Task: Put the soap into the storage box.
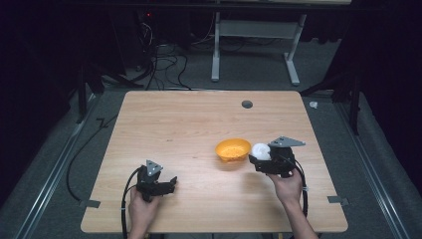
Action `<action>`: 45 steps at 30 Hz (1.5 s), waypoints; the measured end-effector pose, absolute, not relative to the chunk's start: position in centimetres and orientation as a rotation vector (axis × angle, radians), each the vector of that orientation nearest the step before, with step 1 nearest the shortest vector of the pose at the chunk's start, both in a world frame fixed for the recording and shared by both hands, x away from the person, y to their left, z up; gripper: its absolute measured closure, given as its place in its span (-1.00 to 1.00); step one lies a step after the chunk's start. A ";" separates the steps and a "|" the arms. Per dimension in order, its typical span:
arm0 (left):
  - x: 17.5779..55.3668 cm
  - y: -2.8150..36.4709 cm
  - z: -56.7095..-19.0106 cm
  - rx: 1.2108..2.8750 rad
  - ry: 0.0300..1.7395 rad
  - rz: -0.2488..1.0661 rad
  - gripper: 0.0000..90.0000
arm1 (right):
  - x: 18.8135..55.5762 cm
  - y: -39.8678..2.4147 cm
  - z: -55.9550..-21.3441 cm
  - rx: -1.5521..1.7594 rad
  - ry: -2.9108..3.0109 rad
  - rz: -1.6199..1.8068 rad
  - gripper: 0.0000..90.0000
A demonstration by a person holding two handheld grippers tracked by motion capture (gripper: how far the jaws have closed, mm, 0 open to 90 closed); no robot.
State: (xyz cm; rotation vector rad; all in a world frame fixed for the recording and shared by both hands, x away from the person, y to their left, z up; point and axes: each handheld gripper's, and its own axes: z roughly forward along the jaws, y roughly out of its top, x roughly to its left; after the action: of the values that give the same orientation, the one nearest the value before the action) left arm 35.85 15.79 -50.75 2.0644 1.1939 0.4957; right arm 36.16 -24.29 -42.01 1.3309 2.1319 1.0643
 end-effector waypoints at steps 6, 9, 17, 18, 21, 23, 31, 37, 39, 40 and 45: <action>35.9 15.7 -50.8 2.062 1.193 0.494 -0.68 | 36.7 -23.2 -41.8 1.302 2.171 1.069 -0.45; 35.9 15.7 -50.8 2.063 1.193 0.491 -0.67 | 37.0 -22.5 -41.7 1.285 2.182 1.082 -0.45; 35.9 15.8 -50.8 2.058 1.199 0.491 -0.67 | 38.0 -21.3 -41.5 1.271 2.214 1.096 -0.45; 35.9 15.8 -50.8 2.058 1.199 0.491 -0.67 | 38.1 -21.2 -41.5 1.275 2.216 1.099 -0.45; 35.9 15.8 -50.8 2.056 1.200 0.493 -0.67 | 38.5 -20.9 -41.5 1.272 2.225 1.105 -0.45; 35.9 15.8 -50.8 2.056 1.201 0.493 -0.67 | 38.6 -20.8 -41.5 1.267 2.227 1.106 -0.45; 35.9 15.8 -50.8 2.053 1.206 0.495 -0.67 | 39.5 -20.1 -41.4 1.257 2.249 1.107 -0.45; 35.9 15.8 -50.8 2.052 1.207 0.495 -0.67 | 40.3 -19.8 -41.6 1.269 2.262 1.100 -0.45; 35.9 15.8 -50.8 2.052 1.207 0.495 -0.67 | 40.6 -19.7 -41.6 1.266 2.262 1.103 -0.45; 35.9 15.8 -50.8 2.052 1.207 0.495 -0.67 | 40.6 -19.7 -41.6 1.271 2.263 1.100 -0.45; 36.0 15.8 -50.8 2.052 1.207 0.495 -0.67 | 41.2 -19.1 -41.7 1.261 2.271 1.092 -0.46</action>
State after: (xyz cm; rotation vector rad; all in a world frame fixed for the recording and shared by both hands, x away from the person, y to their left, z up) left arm 35.95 15.81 -50.77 2.0522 1.2067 0.4947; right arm 41.19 -19.11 -41.73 1.2612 2.2709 1.0923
